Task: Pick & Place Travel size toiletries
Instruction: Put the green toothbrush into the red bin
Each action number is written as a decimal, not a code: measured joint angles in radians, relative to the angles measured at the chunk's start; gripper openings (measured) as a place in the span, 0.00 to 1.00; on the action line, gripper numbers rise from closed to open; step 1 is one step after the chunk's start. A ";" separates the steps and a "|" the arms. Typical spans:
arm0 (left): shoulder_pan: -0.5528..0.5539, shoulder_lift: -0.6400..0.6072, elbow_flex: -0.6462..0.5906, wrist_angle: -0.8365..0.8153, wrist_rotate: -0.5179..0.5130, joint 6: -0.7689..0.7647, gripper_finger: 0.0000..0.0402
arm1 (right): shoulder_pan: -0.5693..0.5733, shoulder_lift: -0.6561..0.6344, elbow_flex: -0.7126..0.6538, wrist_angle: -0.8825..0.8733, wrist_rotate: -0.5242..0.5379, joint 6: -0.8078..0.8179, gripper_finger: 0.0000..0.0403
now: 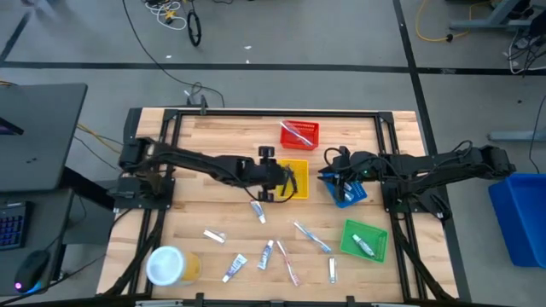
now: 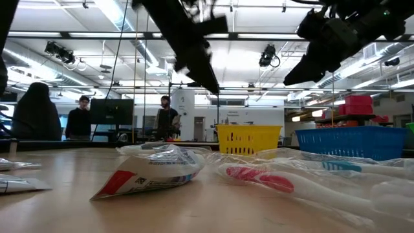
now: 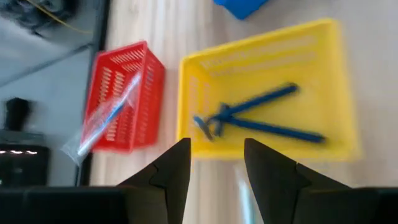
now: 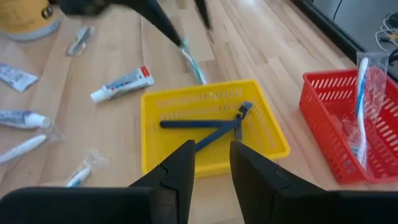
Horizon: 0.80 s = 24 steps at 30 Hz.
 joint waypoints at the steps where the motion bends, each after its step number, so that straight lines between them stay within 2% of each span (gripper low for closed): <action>1: -0.005 -0.021 0.008 -0.039 0.020 -0.023 0.40 | 0.000 0.000 0.000 0.005 0.000 0.000 0.27; 7: -0.024 -0.167 0.007 -0.239 0.146 -0.186 0.40 | 0.000 0.000 0.000 0.037 0.001 0.007 0.27; 13: -0.025 -0.236 -0.003 -0.384 0.147 -0.354 0.40 | -0.001 0.002 0.000 0.147 0.088 -0.011 0.28; 17: -0.008 -0.235 -0.101 -0.369 0.204 -0.368 0.40 | 0.002 0.016 0.000 0.202 0.073 -0.011 0.32; 24: 0.077 -0.236 -0.318 -0.151 0.279 -0.337 0.40 | 0.013 0.047 0.000 0.207 0.071 0.041 0.41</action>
